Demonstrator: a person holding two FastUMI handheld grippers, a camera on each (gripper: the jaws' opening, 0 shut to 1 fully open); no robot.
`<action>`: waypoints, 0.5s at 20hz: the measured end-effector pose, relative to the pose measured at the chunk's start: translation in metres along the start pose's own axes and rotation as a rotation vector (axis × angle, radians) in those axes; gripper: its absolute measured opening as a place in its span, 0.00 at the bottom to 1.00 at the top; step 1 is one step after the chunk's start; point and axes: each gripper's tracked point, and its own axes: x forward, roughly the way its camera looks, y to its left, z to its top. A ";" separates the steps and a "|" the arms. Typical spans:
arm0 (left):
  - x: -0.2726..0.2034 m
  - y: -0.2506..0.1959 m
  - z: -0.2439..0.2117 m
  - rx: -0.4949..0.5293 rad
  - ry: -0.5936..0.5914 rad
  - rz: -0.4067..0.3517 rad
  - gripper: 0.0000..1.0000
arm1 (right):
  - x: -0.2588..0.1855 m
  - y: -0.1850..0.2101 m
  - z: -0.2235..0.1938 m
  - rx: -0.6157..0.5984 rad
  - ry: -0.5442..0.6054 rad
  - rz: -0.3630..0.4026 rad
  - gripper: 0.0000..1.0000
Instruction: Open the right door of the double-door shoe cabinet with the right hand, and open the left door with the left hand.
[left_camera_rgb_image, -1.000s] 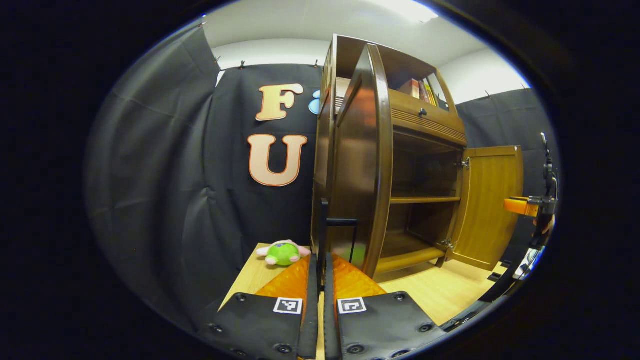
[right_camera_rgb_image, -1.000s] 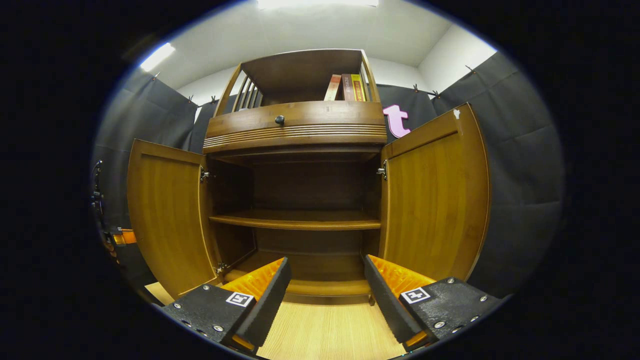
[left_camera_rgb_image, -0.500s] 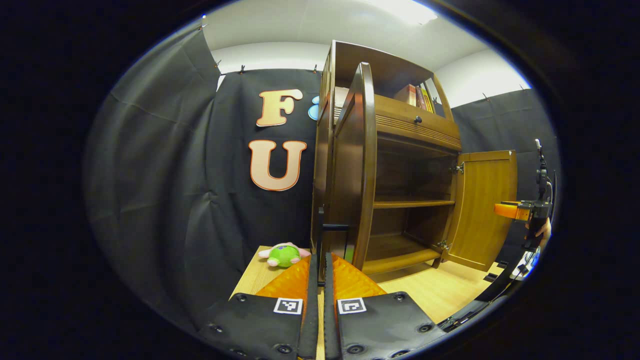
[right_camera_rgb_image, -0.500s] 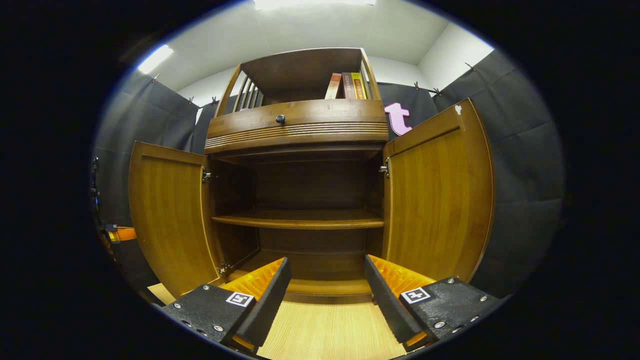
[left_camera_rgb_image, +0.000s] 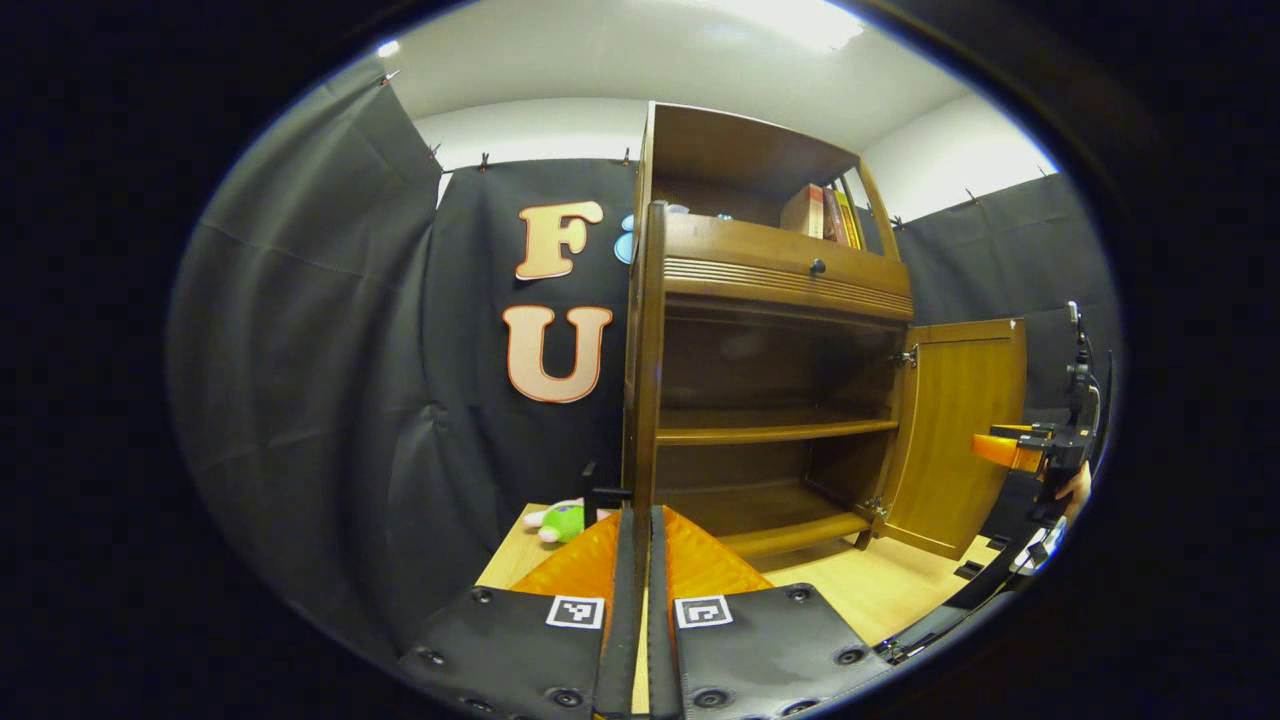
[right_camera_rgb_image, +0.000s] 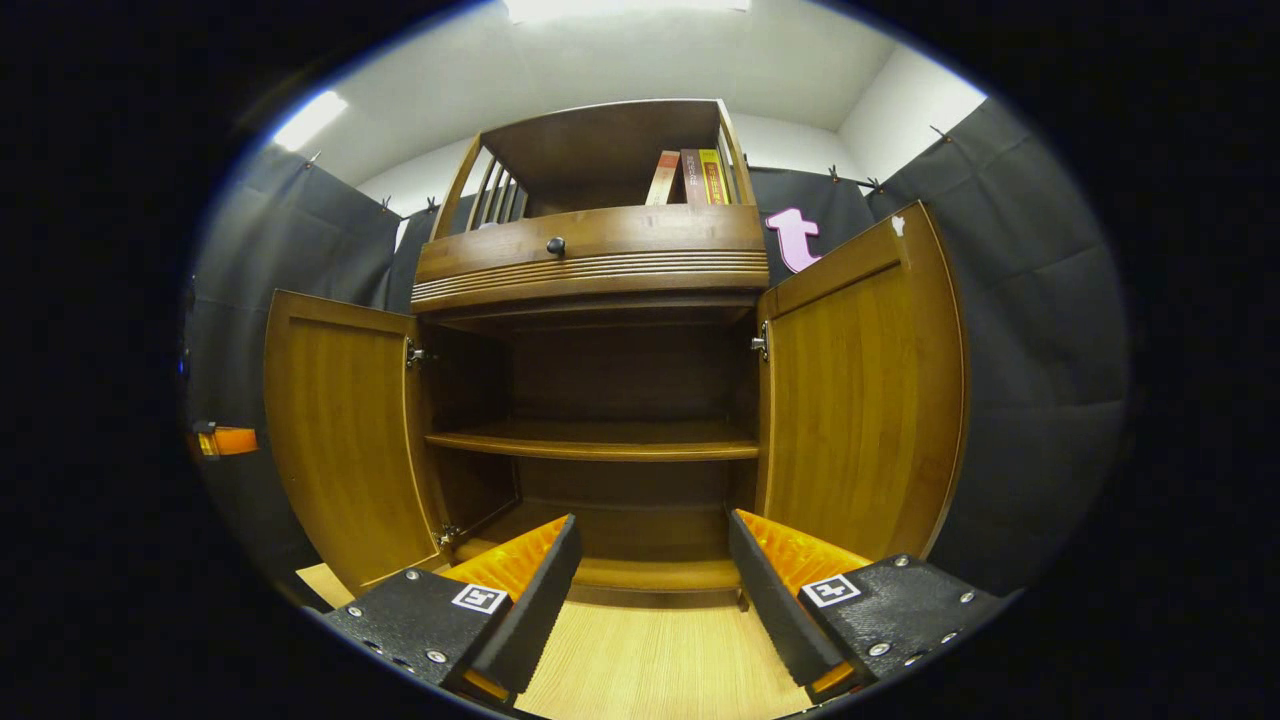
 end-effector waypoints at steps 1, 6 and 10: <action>0.000 -0.008 0.005 0.000 -0.001 -0.002 0.13 | 0.000 -0.002 0.002 -0.002 -0.002 0.002 0.92; 0.007 -0.040 0.025 0.033 -0.012 0.027 0.47 | 0.000 -0.010 0.015 0.002 -0.008 0.013 0.92; 0.017 -0.060 0.046 0.012 -0.028 0.042 0.61 | -0.001 -0.011 0.033 0.000 -0.023 0.026 1.00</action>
